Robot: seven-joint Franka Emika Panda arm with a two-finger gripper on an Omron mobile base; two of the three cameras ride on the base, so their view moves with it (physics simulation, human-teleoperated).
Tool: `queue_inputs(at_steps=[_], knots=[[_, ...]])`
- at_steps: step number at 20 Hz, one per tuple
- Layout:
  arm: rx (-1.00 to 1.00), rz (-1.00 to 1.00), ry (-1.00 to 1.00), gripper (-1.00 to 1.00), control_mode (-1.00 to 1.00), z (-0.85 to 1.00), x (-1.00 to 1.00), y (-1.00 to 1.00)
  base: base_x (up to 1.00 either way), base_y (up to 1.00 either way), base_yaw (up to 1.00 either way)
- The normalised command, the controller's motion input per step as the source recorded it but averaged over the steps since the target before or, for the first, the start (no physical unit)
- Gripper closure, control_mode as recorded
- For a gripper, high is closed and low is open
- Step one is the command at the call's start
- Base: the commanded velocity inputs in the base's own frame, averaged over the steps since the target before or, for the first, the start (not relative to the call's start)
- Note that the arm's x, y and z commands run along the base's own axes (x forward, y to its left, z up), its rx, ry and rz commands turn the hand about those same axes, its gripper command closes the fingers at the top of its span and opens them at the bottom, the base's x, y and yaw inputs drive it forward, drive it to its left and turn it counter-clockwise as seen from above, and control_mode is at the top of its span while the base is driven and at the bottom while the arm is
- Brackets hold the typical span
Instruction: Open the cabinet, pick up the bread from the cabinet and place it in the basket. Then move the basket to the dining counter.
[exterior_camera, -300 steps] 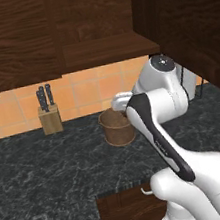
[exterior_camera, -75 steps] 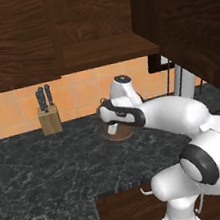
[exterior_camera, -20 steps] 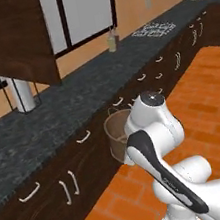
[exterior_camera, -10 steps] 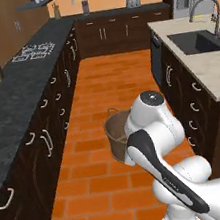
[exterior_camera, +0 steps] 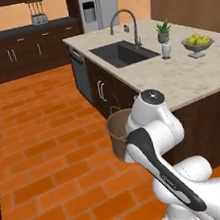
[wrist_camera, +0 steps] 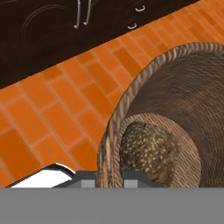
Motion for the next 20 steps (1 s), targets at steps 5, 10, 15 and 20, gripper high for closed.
queue_inputs(at_steps=[5, 10, 15, 20], knots=[[0.00, 0.00, 0.00, 1.00, 1.00, 0.00, 0.00, 0.00, 0.78, -0.83, -0.05], [0.00, 0.00, 0.00, 1.00, 1.00, 0.00, 0.00, 0.00, 0.95, 0.38, 0.00], [0.00, 0.00, 0.00, 1.00, 1.00, 0.00, 0.00, 0.00, 0.57, -0.23, 0.03], [0.00, 0.00, 0.00, 1.00, 1.00, 0.00, 0.00, 0.00, -0.27, -1.00, 0.02]])
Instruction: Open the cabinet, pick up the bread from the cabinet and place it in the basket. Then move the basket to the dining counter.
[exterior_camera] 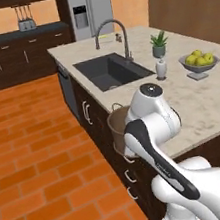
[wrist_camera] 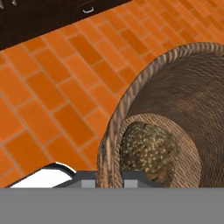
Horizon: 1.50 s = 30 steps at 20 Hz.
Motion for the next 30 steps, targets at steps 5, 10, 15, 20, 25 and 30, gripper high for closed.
queue_inputs(at_steps=[5, 10, 15, 20, 25, 30], knots=[[0.00, 0.00, 0.00, 1.00, 1.00, 0.00, 0.00, 0.00, -0.15, -1.00, -0.01], [0.00, 0.00, 0.00, 1.00, 1.00, 0.00, 0.00, 0.00, 0.19, -1.00, -0.05], [0.00, 0.00, 0.00, 1.00, 1.00, 0.00, 0.00, 0.00, 0.32, -1.00, -0.01], [0.00, 0.00, 0.00, 1.00, 1.00, 0.00, 0.00, 0.00, 0.31, -1.00, 0.00], [0.00, 0.00, 0.00, 1.00, 1.00, 0.00, 0.00, 0.00, 0.46, -1.00, 0.00], [0.00, 0.00, 0.00, 1.00, 1.00, 0.00, 0.00, 0.00, 0.45, -0.98, 0.02]])
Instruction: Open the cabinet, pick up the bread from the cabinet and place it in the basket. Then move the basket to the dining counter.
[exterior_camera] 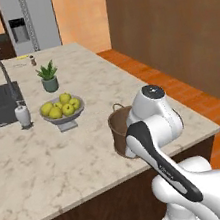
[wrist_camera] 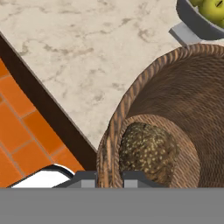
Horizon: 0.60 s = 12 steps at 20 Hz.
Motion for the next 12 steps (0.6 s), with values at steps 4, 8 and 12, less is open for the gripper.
queue_inputs(at_steps=[4, 8, 12], knots=[[0.00, 0.00, 0.00, 1.00, 1.00, 0.00, 0.00, 0.00, 0.42, -0.68, 0.06], [0.00, 0.00, 0.00, 1.00, 1.00, 0.00, 0.00, 0.00, 0.54, -0.25, 0.05], [0.00, 0.00, 0.00, 1.00, 1.00, 0.00, 0.00, 0.00, 0.14, -0.02, 0.00]])
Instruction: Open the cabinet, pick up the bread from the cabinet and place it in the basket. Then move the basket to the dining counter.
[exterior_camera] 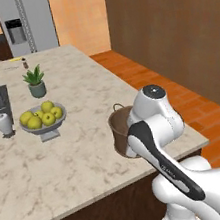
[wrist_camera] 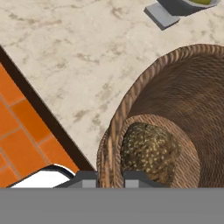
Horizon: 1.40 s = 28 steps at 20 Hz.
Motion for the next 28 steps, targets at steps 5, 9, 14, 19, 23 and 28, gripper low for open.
queue_inputs(at_steps=[5, 9, 14, 19, 23, 28], knots=[[0.00, 0.00, 0.00, 1.00, -1.00, 0.00, 0.30, 0.00, 0.22, 0.00, 0.00], [0.00, 0.02, 0.00, 1.00, -1.00, 0.00, 1.00, 0.45, 0.00, 0.00, 0.00], [0.01, 0.05, 0.00, 1.00, -1.00, 0.00, 1.00, 0.54, 0.00, 0.00, 0.00], [0.02, 0.05, 0.02, 1.00, -1.00, 0.00, 1.00, 0.57, 0.00, 0.00, 0.00], [-0.04, 0.00, 0.07, 1.00, -1.00, -0.19, 0.69, 0.40, 0.00, 0.00, 0.00], [-0.09, 0.00, 0.09, 1.00, -1.00, -0.59, 0.30, 0.00, 0.00, 0.00, 0.00]])
